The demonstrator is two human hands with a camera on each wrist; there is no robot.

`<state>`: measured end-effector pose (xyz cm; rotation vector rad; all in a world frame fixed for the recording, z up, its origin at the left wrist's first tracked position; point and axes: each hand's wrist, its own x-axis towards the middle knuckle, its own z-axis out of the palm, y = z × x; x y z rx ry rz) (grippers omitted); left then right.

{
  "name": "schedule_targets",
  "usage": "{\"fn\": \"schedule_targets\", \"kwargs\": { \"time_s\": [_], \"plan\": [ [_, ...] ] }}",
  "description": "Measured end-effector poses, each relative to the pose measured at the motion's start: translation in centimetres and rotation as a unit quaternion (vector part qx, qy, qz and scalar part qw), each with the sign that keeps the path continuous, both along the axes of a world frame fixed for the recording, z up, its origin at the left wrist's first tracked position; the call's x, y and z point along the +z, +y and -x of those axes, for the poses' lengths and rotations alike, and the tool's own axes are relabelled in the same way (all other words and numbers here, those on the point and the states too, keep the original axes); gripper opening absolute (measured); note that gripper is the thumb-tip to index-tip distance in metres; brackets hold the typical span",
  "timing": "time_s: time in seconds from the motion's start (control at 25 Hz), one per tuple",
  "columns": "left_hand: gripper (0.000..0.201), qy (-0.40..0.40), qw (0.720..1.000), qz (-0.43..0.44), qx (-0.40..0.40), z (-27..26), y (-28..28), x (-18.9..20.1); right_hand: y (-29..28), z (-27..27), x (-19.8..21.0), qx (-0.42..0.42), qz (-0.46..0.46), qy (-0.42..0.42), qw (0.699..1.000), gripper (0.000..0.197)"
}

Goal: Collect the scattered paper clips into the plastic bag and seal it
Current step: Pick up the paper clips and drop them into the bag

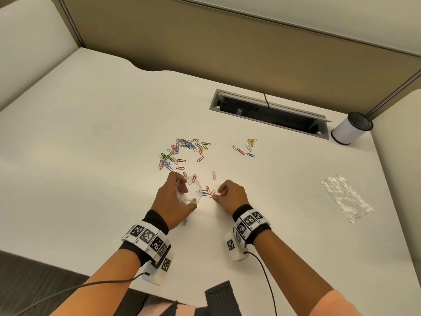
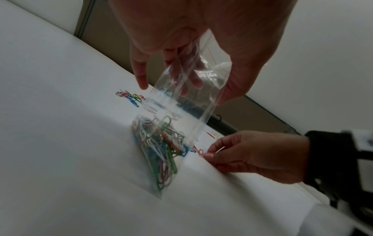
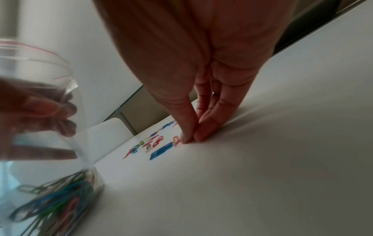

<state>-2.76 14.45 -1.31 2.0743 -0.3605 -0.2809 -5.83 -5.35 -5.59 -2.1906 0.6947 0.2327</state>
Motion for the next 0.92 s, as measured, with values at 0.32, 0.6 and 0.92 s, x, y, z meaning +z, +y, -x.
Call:
{"fn": "schedule_targets", "kwargs": {
  "time_s": [0.32,0.6,0.92],
  "plan": [
    [0.049,0.003,0.999,0.007,0.035,-1.1,0.1,0.0,-10.0,-6.7,1.7,-0.027,0.068,-0.072,0.995,0.036],
    [0.048,0.004,0.999,0.009,0.046,-2.2,0.1,0.0,-15.7,-12.0,-1.8,-0.017,0.12,0.068,0.99,0.093],
    [0.049,-0.004,0.999,0.002,0.04,-3.3,0.4,-0.1,-11.9,-11.4,-2.5,0.19,0.098,0.041,0.976,0.071]
  ]
}}
